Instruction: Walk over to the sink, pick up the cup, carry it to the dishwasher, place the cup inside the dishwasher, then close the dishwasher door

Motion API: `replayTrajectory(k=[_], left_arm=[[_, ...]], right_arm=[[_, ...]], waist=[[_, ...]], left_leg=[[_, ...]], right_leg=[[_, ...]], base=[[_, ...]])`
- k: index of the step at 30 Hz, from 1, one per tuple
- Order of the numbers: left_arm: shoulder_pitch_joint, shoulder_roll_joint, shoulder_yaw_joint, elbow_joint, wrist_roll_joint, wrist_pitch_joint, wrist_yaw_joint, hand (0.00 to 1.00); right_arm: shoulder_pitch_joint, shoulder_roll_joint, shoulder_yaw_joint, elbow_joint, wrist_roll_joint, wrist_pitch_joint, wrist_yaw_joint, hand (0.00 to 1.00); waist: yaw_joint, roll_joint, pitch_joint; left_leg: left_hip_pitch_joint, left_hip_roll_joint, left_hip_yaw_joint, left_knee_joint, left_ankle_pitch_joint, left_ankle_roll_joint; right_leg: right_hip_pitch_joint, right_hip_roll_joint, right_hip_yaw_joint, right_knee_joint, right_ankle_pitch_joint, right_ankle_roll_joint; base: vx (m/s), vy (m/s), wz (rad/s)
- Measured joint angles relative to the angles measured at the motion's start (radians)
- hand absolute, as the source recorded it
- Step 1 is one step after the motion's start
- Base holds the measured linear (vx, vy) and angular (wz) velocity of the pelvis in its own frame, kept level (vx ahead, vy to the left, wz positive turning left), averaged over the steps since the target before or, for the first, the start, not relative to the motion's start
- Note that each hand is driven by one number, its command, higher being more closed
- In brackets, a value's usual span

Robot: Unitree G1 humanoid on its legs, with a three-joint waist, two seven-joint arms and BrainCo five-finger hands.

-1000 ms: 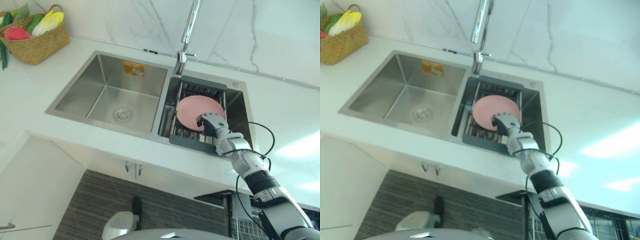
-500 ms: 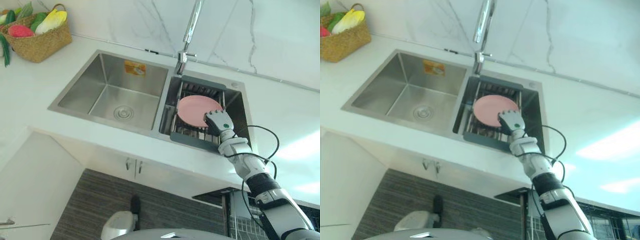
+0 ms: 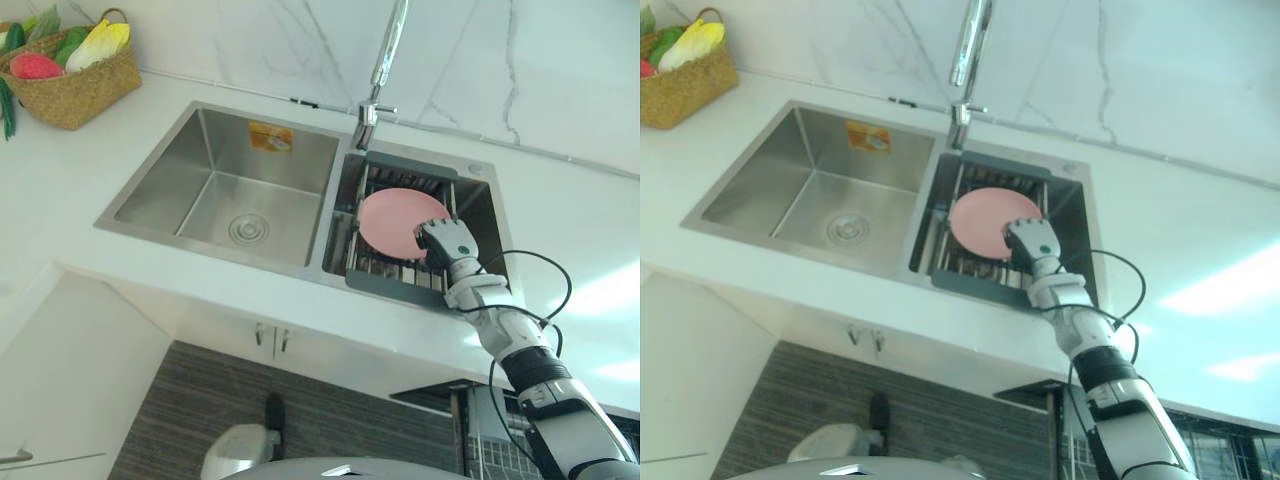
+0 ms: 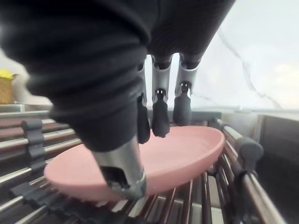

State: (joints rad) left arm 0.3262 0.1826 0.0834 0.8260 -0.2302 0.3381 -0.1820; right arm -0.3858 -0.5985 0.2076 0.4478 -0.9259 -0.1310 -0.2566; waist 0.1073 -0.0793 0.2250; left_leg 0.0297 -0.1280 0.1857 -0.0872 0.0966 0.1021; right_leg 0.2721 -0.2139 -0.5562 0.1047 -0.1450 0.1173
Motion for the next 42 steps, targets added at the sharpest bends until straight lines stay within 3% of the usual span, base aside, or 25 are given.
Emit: replayTrajectory(k=[3, 12, 19, 25, 31, 36, 42], left_arm=[[0.000, -0.001, 0.000, -0.001, 0.000, -0.002, 0.000, 0.00], [0.000, -0.004, 0.000, -0.001, 0.000, -0.003, 0.000, 0.00], [0.001, -0.004, 0.002, -0.013, 0.000, 0.004, 0.000, 0.00], [0.001, -0.003, 0.008, -0.024, 0.000, 0.005, 0.000, 0.00], [0.003, -0.005, 0.030, -0.023, -0.001, 0.005, 0.002, 0.00], [0.003, -0.005, 0.030, -0.018, -0.002, 0.005, 0.004, 0.00], [0.004, -0.005, 0.030, -0.005, -0.002, 0.004, 0.006, 0.00]], right_arm=[[0.004, 0.000, 0.002, 0.000, 0.073, -0.007, 0.091, 0.00], [-0.001, -0.006, 0.007, 0.000, 0.229, -0.058, 0.337, 0.00], [0.000, -0.075, 0.019, -0.013, 0.364, -0.157, 0.466, 0.00], [-0.001, -0.127, 0.017, -0.079, 0.330, -0.207, 0.457, 0.00], [-0.001, -0.128, 0.016, -0.100, 0.207, -0.237, 0.363, 0.00], [-0.001, -0.128, 0.016, -0.125, 0.171, -0.241, 0.363, 0.00], [-0.001, -0.128, 0.017, -0.126, 0.112, -0.215, 0.355, 0.00]], waist=[[0.002, 0.011, 0.002], [0.002, 0.013, 0.002], [0.002, 0.013, 0.001], [-0.004, 0.011, 0.000], [-0.004, 0.010, -0.001], [-0.008, 0.010, -0.001], [-0.006, 0.007, -0.002]], left_leg=[[0.015, 0.012, -0.011, 0.000, -0.003, 0.004], [0.018, 0.039, -0.013, 0.000, -0.009, 0.004], [0.025, 0.046, 0.004, 0.000, -0.012, -0.003], [0.026, 0.050, 0.009, 0.000, -0.014, -0.005], [0.041, 0.058, 0.026, 0.000, -0.016, -0.011], [0.041, 0.062, 0.031, 0.000, -0.012, -0.017], [0.024, 0.056, 0.032, 0.000, -0.005, -0.027]], right_leg=[[0.006, 0.011, 0.000, 0.017, 0.012, -0.017], [0.004, 0.031, 0.000, 0.036, 0.026, -0.017], [-0.004, 0.028, 0.002, 0.050, 0.026, -0.017], [-0.013, 0.025, 0.006, 0.057, 0.026, -0.017], [-0.012, 0.027, 0.025, 0.057, 0.026, -0.016], [-0.013, 0.029, 0.024, 0.054, 0.026, -0.016], [-0.013, 0.030, 0.023, 0.024, 0.021, -0.009]], base=[[0.04, -0.111, 0.08], [0.04, -0.114, 0.00], [0.06, -0.088, -0.07], [0.07, -0.086, -0.05], [0.04, -0.080, -0.09], [0.01, -0.067, -0.05], [-0.01, -0.058, 0.00]])
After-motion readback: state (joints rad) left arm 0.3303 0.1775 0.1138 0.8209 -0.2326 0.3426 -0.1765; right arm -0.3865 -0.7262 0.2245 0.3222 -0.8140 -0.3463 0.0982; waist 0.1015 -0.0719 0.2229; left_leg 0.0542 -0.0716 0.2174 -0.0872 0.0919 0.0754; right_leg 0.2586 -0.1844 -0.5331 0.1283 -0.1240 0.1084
